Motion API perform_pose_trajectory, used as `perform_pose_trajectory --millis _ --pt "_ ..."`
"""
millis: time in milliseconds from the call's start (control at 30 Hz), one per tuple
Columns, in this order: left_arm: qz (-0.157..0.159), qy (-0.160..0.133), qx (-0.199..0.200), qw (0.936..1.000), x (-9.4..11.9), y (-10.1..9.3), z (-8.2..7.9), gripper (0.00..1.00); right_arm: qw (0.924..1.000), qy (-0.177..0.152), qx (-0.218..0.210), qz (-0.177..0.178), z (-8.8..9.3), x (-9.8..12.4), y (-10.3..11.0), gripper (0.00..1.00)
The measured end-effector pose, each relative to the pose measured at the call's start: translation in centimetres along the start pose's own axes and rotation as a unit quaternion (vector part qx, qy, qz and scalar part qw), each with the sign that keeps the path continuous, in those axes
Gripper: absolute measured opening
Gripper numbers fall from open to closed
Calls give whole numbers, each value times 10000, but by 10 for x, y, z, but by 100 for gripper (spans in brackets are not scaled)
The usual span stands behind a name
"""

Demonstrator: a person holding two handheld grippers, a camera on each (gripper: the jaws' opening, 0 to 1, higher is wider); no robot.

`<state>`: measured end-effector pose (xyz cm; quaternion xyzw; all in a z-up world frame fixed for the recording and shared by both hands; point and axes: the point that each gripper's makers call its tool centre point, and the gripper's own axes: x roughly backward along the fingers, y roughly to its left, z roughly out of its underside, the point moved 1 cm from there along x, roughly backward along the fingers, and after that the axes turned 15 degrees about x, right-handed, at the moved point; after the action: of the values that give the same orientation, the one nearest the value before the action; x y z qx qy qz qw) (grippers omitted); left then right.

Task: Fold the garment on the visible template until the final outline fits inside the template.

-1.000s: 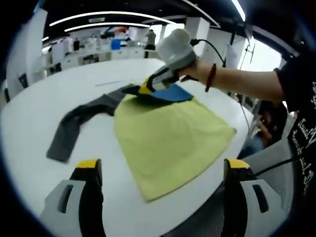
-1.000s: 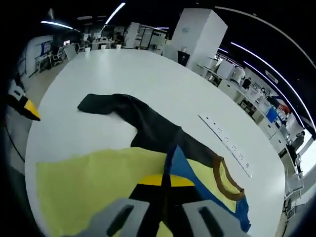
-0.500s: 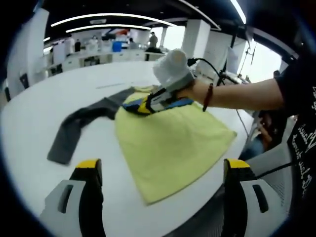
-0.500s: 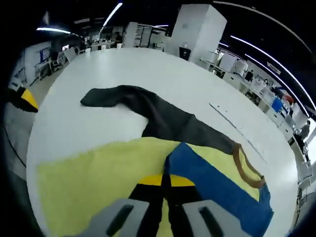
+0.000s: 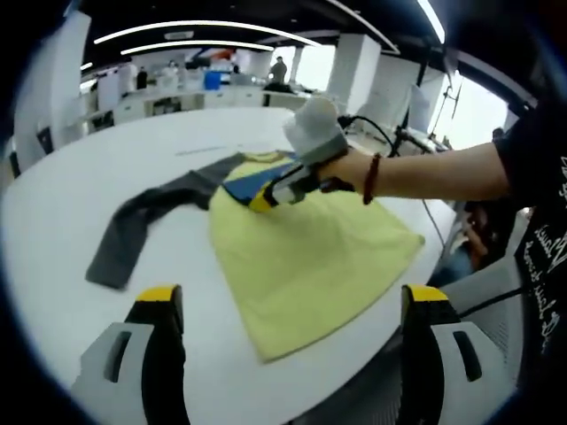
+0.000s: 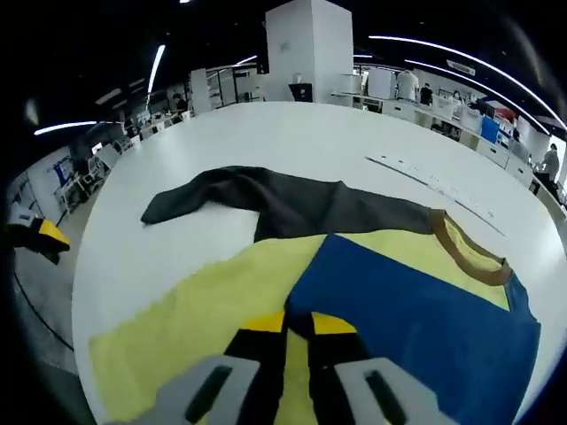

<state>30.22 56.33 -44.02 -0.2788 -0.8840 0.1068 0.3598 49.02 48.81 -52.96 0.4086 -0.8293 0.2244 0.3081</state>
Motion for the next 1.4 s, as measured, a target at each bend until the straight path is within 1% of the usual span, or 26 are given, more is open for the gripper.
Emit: perform_pose_trajectory --millis 67,167,233,300,367,467,500,533,600,633,667,767,933,1067,1167,1233,1333,1400 --pt "-1 -9 20 10000 0 -3 -1 99 9999 -65 -98 -63 -1 0 3 10" --pt "6 -23 25 10000 1 -2 0 99 9995 -147 -234 -157 -4 0 4 17" --pt "-1 -23 13 10000 2 -2 0 99 9995 -190 -230 -107 -5 2 2 22" --pt "-15 -40 7 10000 3 0 0 99 9992 -271 -283 -32 -8 5 -4 29" --pt "-11 -57 8 10000 3 -2 -1 99 9978 -417 -510 -21 -12 9 -8 36" --pt "-9 -66 -18 10000 3 -4 -3 99 9976 -471 -487 142 -14 18 -17 44" --pt "-12 -91 -16 10000 4 -5 -4 99 9977 -444 -476 205 -13 23 -21 44" --pt "4 -129 -11 9999 4 -6 -5 99 9970 -496 -504 308 -14 27 -26 46" --pt "52 -264 79 9996 4 -8 -10 99 9949 -531 -705 486 -13 34 -36 53" --pt "60 -296 64 9995 5 -7 -12 99 9942 -555 -732 558 -12 36 -40 57" --pt "48 -312 42 9995 5 -6 -13 99 9939 -506 -737 653 -8 39 -46 62" --pt "16 -279 -42 9996 6 -5 -14 99 9921 -510 -747 870 -3 50 -60 67" --pt "17 -342 -52 9994 7 -8 -17 99 9877 -406 -857 1247 13 71 -89 78" --pt "7 -327 -79 9994 7 -8 -16 99 9844 -366 -959 1427 25 86 -106 86" --pt "-13 -254 -96 9996 7 -7 -13 99 9820 -275 -1066 1536 38 99 -118 86" --pt "-22 -255 -118 9996 7 -7 -14 99 9811 -235 -1068 1593 43 105 -122 87" --pt "-22 -259 -129 9996 8 -5 -14 99 9794 -134 -1080 1699 57 117 -130 87" --pt "-23 -238 -151 9996 8 -6 -14 99 9771 -70 -1190 1763 66 123 -136 87"
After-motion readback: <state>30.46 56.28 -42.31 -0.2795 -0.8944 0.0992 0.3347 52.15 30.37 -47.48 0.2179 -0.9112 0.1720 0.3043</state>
